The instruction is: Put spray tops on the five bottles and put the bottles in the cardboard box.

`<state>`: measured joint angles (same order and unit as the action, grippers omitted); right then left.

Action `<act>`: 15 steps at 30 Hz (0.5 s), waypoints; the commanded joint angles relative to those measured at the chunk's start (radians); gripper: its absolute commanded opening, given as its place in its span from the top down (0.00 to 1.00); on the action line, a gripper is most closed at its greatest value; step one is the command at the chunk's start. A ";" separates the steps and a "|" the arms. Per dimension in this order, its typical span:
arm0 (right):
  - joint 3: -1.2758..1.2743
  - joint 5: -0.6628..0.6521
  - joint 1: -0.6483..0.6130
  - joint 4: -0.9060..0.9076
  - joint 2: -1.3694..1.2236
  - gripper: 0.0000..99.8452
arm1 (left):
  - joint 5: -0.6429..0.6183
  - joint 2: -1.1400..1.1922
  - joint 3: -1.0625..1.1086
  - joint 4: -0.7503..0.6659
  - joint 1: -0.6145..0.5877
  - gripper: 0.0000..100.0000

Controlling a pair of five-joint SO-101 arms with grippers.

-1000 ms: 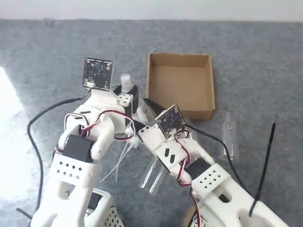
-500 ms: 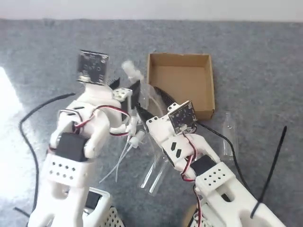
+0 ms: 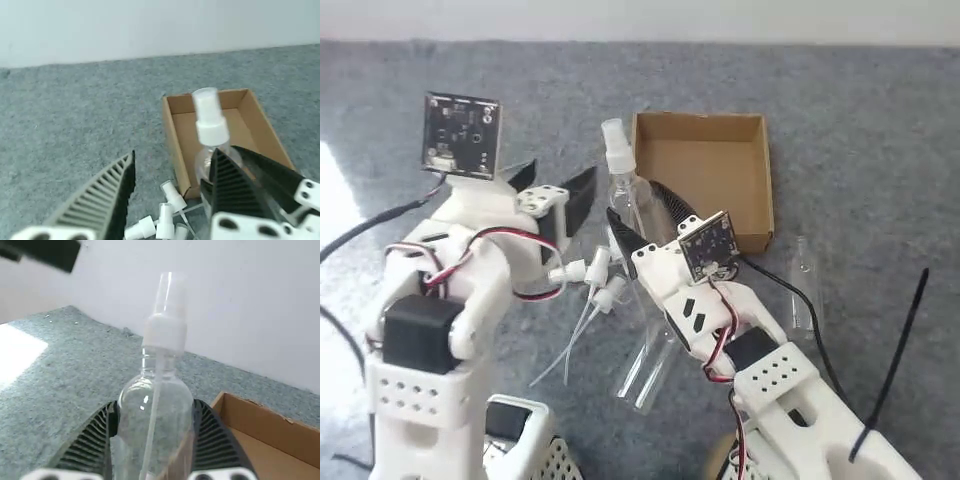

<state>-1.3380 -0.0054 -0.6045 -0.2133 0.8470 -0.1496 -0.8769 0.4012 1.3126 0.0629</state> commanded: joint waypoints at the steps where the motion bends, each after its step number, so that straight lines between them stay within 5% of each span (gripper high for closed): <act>1: 0.057 0.011 0.059 -0.016 0.033 0.99 | 0.020 -0.011 0.127 -0.083 -0.068 0.78; 6: 0.242 0.018 0.087 0.213 0.031 0.99 | 0.084 -0.078 0.378 -0.224 -0.060 0.78; 15: 0.618 0.018 0.064 0.458 -0.193 0.99 | 0.100 -0.370 0.667 -0.336 0.158 0.74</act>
<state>-0.8899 -0.0008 -0.5340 0.2087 0.7549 -0.0560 -1.1577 1.0518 1.0073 0.1780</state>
